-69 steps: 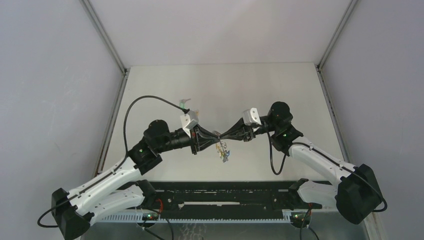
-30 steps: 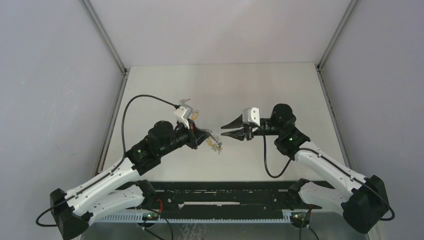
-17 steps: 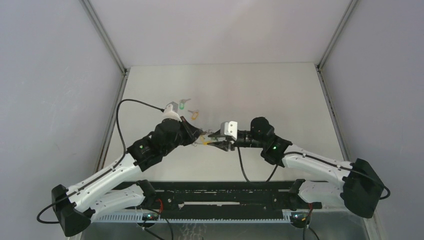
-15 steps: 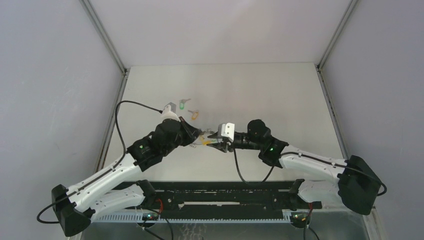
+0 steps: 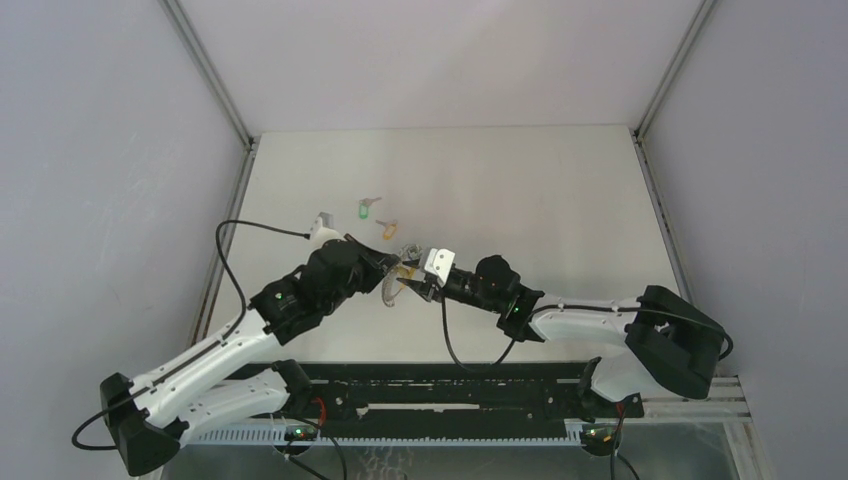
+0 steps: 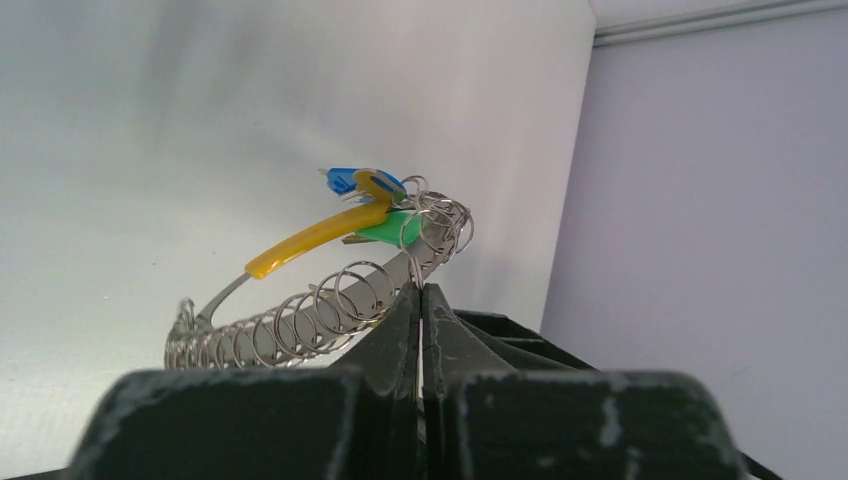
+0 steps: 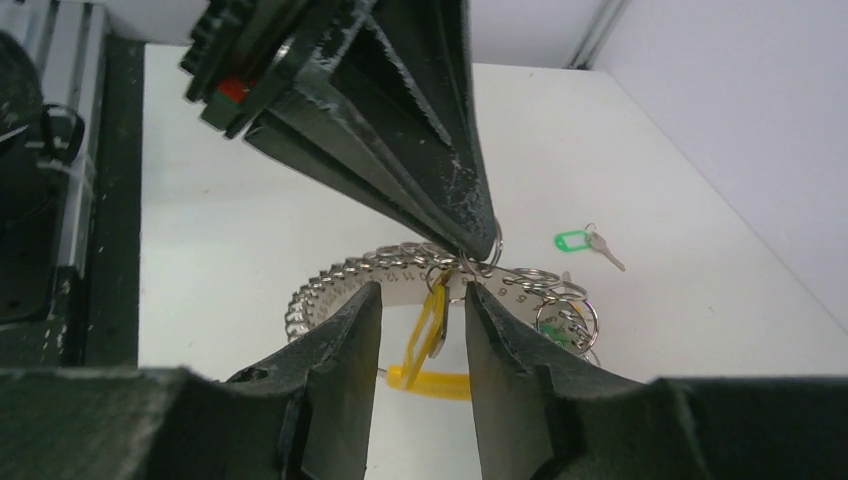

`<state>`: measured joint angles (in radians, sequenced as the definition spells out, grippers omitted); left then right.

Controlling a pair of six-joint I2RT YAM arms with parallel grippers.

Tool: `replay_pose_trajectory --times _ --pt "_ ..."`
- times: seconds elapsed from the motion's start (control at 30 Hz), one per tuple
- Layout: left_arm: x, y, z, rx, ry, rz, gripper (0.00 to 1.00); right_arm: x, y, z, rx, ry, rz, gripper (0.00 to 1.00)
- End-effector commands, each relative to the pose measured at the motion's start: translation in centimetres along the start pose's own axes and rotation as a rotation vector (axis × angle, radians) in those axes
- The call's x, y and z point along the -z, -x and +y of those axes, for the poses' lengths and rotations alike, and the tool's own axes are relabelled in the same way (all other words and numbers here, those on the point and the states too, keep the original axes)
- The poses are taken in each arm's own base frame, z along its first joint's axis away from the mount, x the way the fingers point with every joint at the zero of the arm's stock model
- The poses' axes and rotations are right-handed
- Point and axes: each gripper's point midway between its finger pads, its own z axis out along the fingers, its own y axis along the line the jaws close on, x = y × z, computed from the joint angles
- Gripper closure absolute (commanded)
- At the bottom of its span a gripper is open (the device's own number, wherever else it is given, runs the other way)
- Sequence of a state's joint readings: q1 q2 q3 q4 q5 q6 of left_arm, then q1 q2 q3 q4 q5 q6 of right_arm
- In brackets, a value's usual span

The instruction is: Put the keys on the keyring

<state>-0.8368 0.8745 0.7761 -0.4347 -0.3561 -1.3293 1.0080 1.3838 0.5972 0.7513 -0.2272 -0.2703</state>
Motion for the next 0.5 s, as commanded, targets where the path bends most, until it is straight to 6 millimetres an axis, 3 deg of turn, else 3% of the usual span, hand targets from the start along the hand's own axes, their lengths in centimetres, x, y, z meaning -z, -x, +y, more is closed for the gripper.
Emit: replay_pose_trajectory --times 0.0,0.2,0.47 --pt "0.6 1.1 -2.3 0.095 -0.092 -0.041 1.00 -0.6 2.1 -1.9 -0.042 -0.124 -0.089 0.63" --pt "0.7 0.9 -2.4 0.100 -0.118 -0.031 1.00 -0.3 1.2 -3.0 -0.071 -0.202 -0.075 0.63" --pt "0.8 0.7 -2.6 0.116 -0.152 -0.023 1.00 -0.5 1.3 -2.6 -0.108 -0.174 -0.087 0.66"
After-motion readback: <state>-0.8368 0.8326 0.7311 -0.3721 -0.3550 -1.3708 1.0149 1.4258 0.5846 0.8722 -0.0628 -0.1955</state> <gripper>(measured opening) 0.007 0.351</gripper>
